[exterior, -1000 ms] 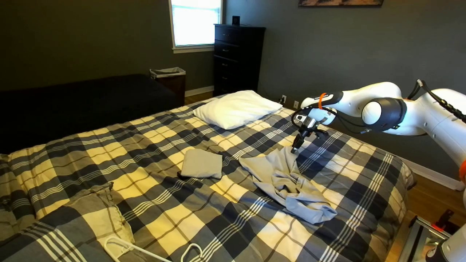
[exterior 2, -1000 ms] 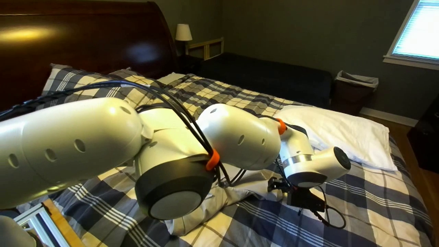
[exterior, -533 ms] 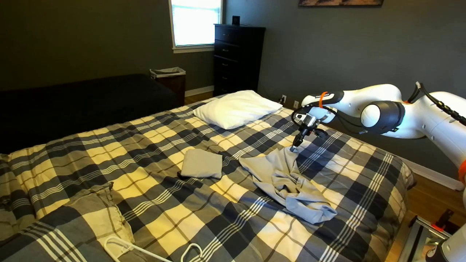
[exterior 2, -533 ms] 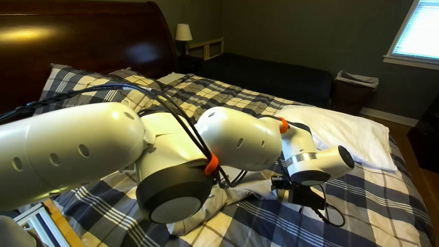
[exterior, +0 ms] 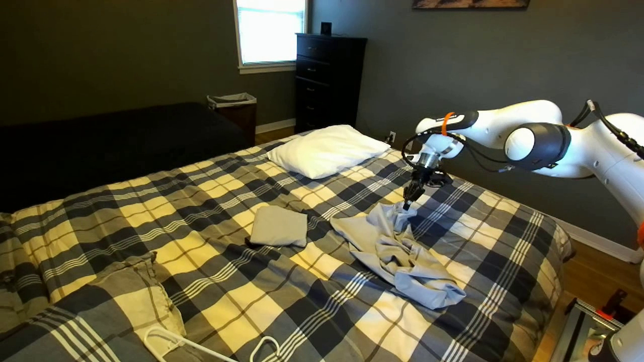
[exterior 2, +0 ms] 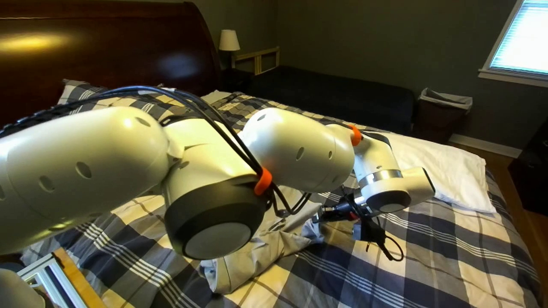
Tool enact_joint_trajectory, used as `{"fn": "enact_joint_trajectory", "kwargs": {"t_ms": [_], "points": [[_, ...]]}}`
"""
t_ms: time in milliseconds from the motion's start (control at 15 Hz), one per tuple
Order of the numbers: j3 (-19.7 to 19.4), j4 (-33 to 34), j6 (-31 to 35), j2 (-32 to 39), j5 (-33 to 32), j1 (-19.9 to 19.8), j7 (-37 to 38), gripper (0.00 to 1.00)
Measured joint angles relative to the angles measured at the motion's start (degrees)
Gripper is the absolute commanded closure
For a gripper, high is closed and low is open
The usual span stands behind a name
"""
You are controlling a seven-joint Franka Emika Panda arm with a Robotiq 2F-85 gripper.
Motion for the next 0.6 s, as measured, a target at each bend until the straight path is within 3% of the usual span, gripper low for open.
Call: {"fn": "enact_joint_trajectory", "kwargs": {"t_ms": [600], "points": [[2.65,-23.57,-6.32,-12.73,-2.57,2.85,-14.38,1.0]]}}
